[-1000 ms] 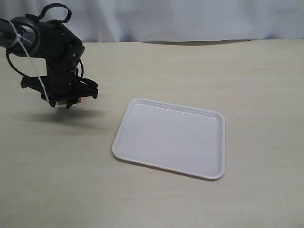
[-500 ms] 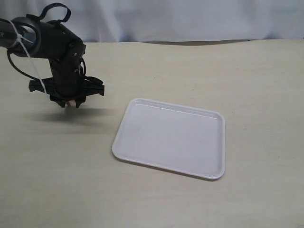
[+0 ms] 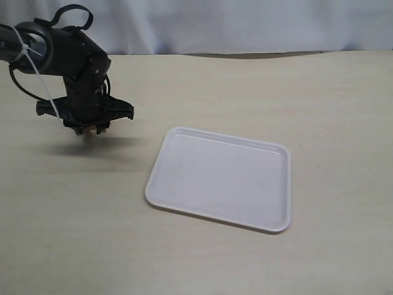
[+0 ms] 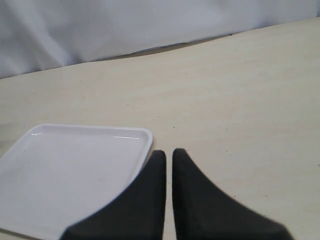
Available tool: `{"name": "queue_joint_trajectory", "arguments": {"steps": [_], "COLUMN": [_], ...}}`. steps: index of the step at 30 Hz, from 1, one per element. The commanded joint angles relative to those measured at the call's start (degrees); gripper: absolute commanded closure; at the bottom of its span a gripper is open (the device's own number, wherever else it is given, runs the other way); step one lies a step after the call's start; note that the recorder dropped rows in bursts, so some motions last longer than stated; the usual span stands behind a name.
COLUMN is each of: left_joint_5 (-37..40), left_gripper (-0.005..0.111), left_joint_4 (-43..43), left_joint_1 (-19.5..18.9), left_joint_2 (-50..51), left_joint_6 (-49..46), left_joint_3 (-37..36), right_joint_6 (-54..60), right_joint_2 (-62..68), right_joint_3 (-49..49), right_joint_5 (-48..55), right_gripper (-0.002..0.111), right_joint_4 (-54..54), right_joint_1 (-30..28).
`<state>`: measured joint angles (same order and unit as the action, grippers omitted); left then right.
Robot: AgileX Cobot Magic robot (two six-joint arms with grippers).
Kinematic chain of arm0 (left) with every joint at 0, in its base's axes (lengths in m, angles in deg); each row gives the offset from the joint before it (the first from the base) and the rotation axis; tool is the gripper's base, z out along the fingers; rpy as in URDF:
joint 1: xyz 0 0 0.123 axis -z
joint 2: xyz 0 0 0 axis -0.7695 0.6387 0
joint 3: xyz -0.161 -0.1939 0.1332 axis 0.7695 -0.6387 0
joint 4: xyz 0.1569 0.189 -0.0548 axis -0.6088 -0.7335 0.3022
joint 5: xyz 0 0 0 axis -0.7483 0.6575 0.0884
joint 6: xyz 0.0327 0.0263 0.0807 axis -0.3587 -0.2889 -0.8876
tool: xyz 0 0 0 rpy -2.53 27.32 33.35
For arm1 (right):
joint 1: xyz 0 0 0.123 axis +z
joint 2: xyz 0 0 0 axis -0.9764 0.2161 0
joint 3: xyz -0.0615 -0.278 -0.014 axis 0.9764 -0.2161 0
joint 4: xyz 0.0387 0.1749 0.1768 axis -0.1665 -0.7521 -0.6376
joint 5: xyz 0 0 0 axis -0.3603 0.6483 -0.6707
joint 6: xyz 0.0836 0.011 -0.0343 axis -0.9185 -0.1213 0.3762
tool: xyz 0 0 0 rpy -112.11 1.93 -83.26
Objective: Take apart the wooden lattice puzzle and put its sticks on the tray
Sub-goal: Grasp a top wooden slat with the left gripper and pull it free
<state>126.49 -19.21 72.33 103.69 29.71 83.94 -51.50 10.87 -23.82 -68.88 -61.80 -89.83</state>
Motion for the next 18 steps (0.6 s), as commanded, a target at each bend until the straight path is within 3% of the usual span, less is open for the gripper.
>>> {"name": "queue_joint_trajectory", "arguments": {"steps": [1,18], "left_joint_5": [-0.89,2.17], "left_gripper": [0.070,0.070], "left_joint_4": [-2.31,-3.33], "left_joint_1": [-0.05,0.05], "left_joint_2": [-0.13,0.52], "left_joint_6": [0.73,0.17], "left_joint_3": [-0.07,-0.07], "right_joint_6": [0.27,0.27], "right_joint_2": [-0.27,-0.27], "right_joint_3": [-0.19,-0.19], "right_joint_5": [0.01,0.01], "right_gripper": [0.104,0.104], "right_joint_4": [0.48,0.48], "right_joint_1": [-0.17,-0.17]}}
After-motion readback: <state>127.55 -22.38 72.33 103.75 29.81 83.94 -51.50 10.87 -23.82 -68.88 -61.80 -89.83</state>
